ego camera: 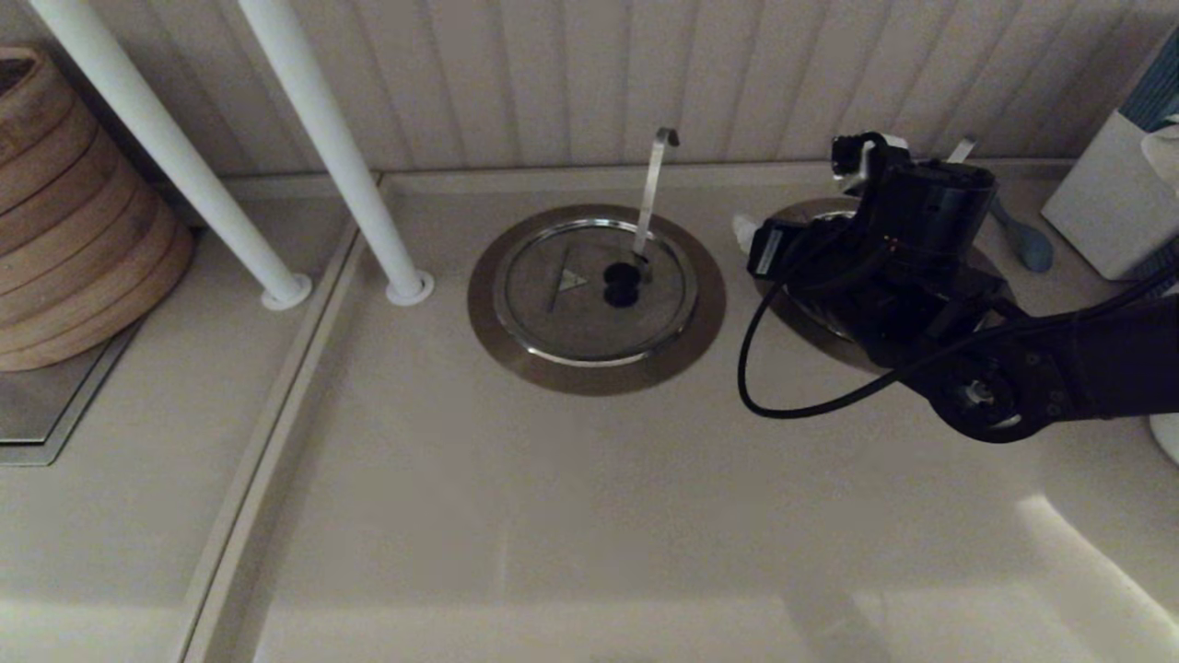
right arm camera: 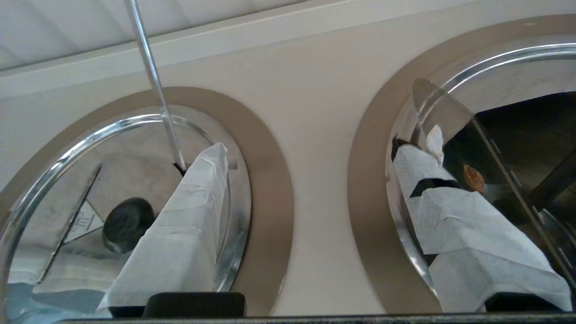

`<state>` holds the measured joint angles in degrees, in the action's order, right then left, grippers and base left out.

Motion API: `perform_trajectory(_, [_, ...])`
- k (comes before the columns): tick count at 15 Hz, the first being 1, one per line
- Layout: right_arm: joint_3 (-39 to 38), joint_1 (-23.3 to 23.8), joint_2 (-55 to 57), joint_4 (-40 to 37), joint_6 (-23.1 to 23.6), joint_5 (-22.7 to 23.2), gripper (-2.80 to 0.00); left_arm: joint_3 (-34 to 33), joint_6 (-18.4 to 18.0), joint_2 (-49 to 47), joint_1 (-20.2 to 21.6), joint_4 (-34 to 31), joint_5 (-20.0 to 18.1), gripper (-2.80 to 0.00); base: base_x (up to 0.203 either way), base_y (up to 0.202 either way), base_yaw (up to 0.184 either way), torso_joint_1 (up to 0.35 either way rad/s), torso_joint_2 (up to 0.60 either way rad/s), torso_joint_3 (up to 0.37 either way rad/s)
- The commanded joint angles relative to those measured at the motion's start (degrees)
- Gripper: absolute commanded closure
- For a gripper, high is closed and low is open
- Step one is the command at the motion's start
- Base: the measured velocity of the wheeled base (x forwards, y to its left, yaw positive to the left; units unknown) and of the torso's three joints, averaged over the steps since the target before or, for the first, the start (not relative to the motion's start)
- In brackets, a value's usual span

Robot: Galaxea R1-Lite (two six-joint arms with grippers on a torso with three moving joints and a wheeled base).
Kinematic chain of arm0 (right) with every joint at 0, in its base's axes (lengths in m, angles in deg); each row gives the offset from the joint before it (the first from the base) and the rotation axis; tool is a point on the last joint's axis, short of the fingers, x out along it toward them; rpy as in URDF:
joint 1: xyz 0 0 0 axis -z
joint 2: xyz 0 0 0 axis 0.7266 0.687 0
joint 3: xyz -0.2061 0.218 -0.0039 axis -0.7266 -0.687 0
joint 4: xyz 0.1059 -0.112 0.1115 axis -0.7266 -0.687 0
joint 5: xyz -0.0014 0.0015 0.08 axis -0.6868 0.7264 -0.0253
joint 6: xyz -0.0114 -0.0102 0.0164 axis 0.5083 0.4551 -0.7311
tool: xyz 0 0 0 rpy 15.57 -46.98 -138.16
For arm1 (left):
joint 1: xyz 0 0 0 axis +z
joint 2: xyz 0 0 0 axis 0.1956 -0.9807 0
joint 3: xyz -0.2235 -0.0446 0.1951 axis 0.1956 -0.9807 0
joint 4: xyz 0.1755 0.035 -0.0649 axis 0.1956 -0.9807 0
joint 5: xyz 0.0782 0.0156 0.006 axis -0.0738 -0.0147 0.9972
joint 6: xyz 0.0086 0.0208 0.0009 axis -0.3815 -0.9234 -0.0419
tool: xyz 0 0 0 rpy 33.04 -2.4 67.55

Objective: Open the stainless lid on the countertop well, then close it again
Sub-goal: Open the lid, then stir with a spoon

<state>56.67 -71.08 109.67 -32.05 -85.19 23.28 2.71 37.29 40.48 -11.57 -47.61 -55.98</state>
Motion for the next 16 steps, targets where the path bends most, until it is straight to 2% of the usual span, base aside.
perform_trajectory(1, [-0.2, -0.3, -0.5, 0.5, 0.0, -0.1, -2.80, 0.0, 0.0, 0.0, 0.0, 0.0, 0.0, 0.00, 0.000, 0.000, 0.000, 0.000, 0.00, 0.000])
perform_trajectory(6, [-2.6, -5.6, -4.2, 0.1, -0.2, -0.1, -2.80, 0.0, 0.0, 0.0, 0.0, 0.0, 0.0, 0.00, 0.000, 0.000, 0.000, 0.000, 0.00, 0.000])
perform_trajectory(9, [-3.1, -7.7, -8.7, -4.7, -1.8, 0.0, -2.80, 0.0, 0.0, 0.0, 0.1, 0.0, 0.0, 0.00, 0.000, 0.000, 0.000, 0.000, 0.00, 0.000])
perform_trajectory(11, [-2.6, -3.5, -10.9, -7.0, -0.7, 0.1, -2.80, 0.0, 0.0, 0.0, 0.1, 0.0, 0.0, 0.00, 0.000, 0.000, 0.000, 0.000, 0.00, 0.000])
perform_trajectory(14, [-0.8, 6.9, -11.7, -8.6, 5.6, 0.5, -2.80, 0.0, 0.0, 0.0, 0.0, 0.1, 0.0, 0.00, 0.000, 0.000, 0.000, 0.000, 0.00, 0.000])
perform_trajectory(16, [1.6, 12.8, -7.5, -8.7, 9.2, 4.5, -2.80, 0.0, 0.0, 0.0, 0.0, 0.1, 0.0, 0.00, 0.000, 0.000, 0.000, 0.000, 0.00, 0.000])
